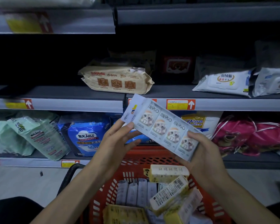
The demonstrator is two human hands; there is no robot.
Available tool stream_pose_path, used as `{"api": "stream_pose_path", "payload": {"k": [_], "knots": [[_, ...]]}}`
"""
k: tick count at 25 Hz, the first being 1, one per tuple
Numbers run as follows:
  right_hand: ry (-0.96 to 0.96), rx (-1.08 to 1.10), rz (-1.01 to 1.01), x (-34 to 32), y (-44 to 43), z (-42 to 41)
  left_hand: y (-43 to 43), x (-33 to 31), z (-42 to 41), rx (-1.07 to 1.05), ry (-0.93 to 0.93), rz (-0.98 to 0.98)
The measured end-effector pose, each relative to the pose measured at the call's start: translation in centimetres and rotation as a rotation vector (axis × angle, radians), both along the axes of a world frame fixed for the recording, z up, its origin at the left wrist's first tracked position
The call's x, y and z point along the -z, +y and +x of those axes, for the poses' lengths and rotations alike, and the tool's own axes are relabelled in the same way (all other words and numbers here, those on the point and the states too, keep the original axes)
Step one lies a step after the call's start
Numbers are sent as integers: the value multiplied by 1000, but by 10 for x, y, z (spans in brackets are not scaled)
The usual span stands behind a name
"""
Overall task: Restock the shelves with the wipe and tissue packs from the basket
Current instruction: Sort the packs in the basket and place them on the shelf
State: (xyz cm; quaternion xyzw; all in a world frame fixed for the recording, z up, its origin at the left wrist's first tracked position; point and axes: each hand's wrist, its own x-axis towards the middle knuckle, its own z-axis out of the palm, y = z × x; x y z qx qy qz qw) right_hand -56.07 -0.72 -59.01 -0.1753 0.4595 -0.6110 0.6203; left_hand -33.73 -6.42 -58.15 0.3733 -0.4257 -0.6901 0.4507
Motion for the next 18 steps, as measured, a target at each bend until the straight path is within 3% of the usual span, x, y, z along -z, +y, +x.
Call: {"api": "stream_pose_path", "payload": {"k": [5,10,18], "knots": [[-83,6,89,5,-8,-1,2,-5,6,94,244,37],[-315,-28,104,3,-5,0,0,0,5,79,151,17],[-67,-18,62,3,-5,3,1,-1,-1,58,53,17]]}}
